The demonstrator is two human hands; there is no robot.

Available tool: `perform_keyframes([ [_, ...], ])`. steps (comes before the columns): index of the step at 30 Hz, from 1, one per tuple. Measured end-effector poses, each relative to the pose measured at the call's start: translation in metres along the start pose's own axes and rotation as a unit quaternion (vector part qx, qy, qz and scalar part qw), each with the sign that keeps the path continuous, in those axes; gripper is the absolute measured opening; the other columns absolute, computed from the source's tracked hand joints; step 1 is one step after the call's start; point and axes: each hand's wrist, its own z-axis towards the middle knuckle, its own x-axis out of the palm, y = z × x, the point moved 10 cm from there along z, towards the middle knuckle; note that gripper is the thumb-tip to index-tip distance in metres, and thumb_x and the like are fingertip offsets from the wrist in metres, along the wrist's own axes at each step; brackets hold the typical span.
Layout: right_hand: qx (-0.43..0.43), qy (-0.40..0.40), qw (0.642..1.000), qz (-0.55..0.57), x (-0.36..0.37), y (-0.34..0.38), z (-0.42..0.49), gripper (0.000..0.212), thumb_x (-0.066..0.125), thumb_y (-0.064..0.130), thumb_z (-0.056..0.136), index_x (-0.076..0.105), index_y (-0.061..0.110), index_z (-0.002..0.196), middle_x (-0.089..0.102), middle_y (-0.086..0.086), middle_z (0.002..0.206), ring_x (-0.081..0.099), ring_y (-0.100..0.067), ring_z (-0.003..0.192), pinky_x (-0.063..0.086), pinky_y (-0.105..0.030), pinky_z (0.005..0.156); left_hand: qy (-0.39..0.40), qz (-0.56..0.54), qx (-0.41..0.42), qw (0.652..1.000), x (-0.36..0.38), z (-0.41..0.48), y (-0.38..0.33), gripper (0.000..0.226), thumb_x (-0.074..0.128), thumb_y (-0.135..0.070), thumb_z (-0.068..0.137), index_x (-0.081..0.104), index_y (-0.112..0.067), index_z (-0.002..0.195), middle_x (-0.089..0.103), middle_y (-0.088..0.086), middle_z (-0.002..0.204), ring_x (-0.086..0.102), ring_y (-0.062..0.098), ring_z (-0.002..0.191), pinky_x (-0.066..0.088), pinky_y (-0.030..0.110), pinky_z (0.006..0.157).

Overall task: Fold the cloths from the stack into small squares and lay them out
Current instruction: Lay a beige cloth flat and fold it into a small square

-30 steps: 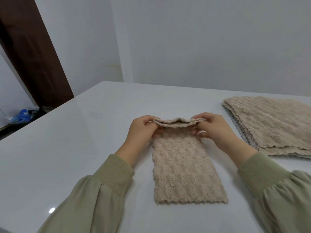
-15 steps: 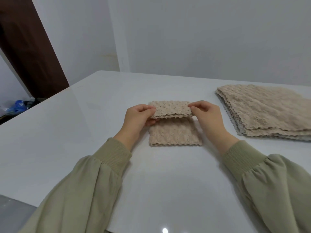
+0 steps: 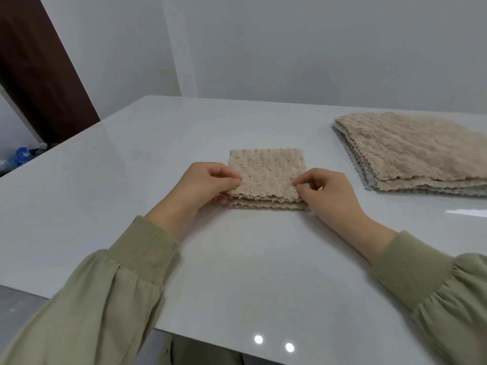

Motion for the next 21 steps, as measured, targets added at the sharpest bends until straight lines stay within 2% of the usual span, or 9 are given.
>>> perform_keyframes([
  [3, -0.014, -0.023, 1.000, -0.008, -0.005, 0.004, -0.003, 0.020, 0.058, 0.005, 0.081, 0.067, 0.023, 0.075, 0.058, -0.009, 0.064, 0.048, -0.009, 0.050, 0.039, -0.015, 0.050, -0.006, 0.016, -0.008, 1.000, -0.002, 0.001, 0.003, 0.011, 0.070, -0.004, 0.080, 0.070, -0.014, 0.075, 0.063, 0.001, 0.068, 0.056, 0.011, 0.050, 0.050, 0.023, 0.055],
  [7, -0.014, -0.027, 0.999, -0.034, -0.003, 0.003, -0.004, 0.020, 0.058, 0.005, 0.077, 0.065, 0.023, 0.074, 0.058, -0.011, 0.063, 0.054, -0.025, 0.057, 0.047, -0.030, 0.058, -0.001, 0.027, -0.001, 1.000, -0.001, 0.002, 0.002, 0.011, 0.070, -0.003, 0.080, 0.069, -0.013, 0.075, 0.061, 0.001, 0.064, 0.055, 0.012, 0.051, 0.048, 0.018, 0.049],
  [8, -0.012, -0.028, 0.999, -0.037, -0.003, 0.002, -0.003, 0.020, 0.058, 0.005, 0.077, 0.065, 0.023, 0.073, 0.057, -0.010, 0.062, 0.054, -0.024, 0.057, 0.047, -0.029, 0.058, 0.002, 0.033, 0.001, 0.999, 0.000, 0.002, 0.003, 0.010, 0.070, -0.003, 0.080, 0.069, -0.012, 0.075, 0.061, 0.002, 0.064, 0.055, 0.012, 0.051, 0.048, 0.017, 0.049],
  [11, -0.006, -0.034, 0.998, -0.049, -0.005, -0.001, -0.001, 0.019, 0.058, 0.005, 0.077, 0.065, 0.022, 0.073, 0.050, 0.003, 0.055, 0.045, -0.007, 0.050, 0.037, -0.016, 0.049, 0.011, 0.050, 0.006, 0.999, 0.003, 0.002, 0.003, 0.009, 0.071, -0.004, 0.079, 0.070, -0.012, 0.076, 0.060, 0.000, 0.063, 0.056, 0.011, 0.053, 0.050, 0.017, 0.052],
  [15, 0.005, 0.012, 0.993, -0.119, 0.004, -0.005, -0.002, 0.015, 0.059, 0.008, 0.077, 0.063, 0.022, 0.073, 0.046, 0.008, 0.055, 0.043, -0.007, 0.050, 0.033, -0.013, 0.048, 0.015, 0.096, 0.022, 0.995, 0.005, 0.002, 0.003, 0.007, 0.072, -0.007, 0.079, 0.070, -0.012, 0.076, 0.053, -0.005, 0.054, 0.054, 0.005, 0.049, 0.050, 0.017, 0.052],
  [18, 0.006, 0.060, 0.980, -0.190, 0.008, 0.002, 0.001, 0.015, 0.059, 0.011, 0.076, 0.063, 0.025, 0.071, 0.048, 0.009, 0.059, 0.047, -0.011, 0.061, 0.034, -0.016, 0.053, 0.020, 0.110, 0.027, 0.993, 0.005, 0.004, 0.002, 0.007, 0.074, -0.008, 0.078, 0.070, -0.013, 0.075, 0.052, -0.005, 0.053, 0.053, 0.003, 0.047, 0.049, 0.017, 0.051],
  [21, -0.081, 0.019, 0.943, -0.324, 0.005, 0.040, 0.017, 0.011, 0.056, 0.022, 0.084, 0.067, 0.022, 0.087, 0.051, 0.003, 0.082, 0.049, -0.022, 0.091, 0.037, -0.031, 0.074, 0.022, 0.115, 0.029, 0.993, 0.001, 0.008, 0.002, 0.008, 0.075, -0.009, 0.077, 0.070, -0.014, 0.073, 0.051, -0.006, 0.052, 0.053, 0.005, 0.050, 0.049, 0.018, 0.052],
])
